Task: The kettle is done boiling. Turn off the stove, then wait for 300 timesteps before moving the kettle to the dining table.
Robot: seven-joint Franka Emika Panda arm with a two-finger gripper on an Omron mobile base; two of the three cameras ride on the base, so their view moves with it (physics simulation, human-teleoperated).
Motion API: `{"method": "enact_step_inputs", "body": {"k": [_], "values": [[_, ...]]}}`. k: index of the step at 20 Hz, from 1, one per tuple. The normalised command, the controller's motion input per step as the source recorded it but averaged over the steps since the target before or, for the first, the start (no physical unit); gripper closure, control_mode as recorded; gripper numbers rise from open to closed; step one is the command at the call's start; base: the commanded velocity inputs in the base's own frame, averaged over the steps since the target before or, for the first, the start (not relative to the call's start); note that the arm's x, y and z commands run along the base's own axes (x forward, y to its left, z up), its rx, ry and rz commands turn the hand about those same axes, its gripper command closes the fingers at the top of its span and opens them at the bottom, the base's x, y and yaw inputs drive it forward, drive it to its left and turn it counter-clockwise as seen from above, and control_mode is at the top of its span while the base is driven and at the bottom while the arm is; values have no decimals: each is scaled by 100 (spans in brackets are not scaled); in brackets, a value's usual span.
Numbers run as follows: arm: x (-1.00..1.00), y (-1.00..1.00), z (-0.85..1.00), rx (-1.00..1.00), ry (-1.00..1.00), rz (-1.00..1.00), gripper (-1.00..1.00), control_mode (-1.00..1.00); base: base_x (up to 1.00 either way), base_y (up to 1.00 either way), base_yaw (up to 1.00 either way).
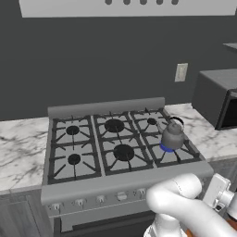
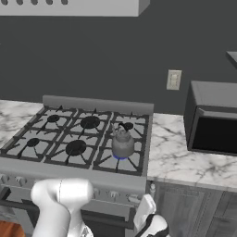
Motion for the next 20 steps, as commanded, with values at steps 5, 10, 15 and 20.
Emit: {"method": "enact_step_inputs", "body": {"k": [5,10,15,20], "values": [[0,0,-10,22,0,0,100,-100,0,0,0],[0,0,-15,19,0,0,100,-100,0,0,0],[-2,5,-18,17,0,0,100,-100,0,0,0],[-4,13,-19,16,0,0,100,-100,0,0,0]]}}
